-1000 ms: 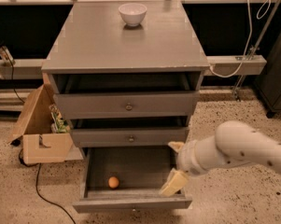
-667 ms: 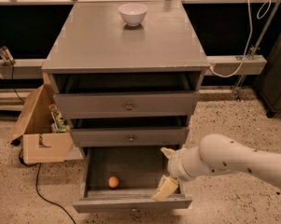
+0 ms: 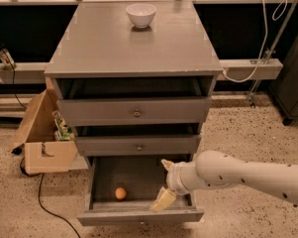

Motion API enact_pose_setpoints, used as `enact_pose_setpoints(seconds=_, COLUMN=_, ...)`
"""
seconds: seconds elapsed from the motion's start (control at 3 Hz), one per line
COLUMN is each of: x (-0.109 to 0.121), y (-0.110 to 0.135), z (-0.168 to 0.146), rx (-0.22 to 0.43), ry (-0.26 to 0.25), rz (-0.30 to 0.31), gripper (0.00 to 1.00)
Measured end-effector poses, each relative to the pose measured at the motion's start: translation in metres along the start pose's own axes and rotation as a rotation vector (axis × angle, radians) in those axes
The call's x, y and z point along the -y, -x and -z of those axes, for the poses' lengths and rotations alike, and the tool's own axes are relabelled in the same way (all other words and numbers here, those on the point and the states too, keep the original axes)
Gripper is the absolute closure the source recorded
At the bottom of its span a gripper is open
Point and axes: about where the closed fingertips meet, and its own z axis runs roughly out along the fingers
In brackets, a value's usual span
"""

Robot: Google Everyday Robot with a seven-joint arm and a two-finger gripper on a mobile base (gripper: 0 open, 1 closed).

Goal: Pick orange from bottom drawer and place on counter

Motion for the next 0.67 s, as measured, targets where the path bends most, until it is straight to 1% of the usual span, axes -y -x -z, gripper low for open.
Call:
enact_pose_setpoints(seconds=0.33, x=0.023, y=-0.025, z=-0.067, rx=0.039, ry=0.008, rz=-0.009, gripper=0.0)
enact_pose_setpoints(seconds=0.67, x=0.036, y=-0.045, z=-0.121, rx=0.065, ry=0.023, rz=-0.017, gripper=0.0)
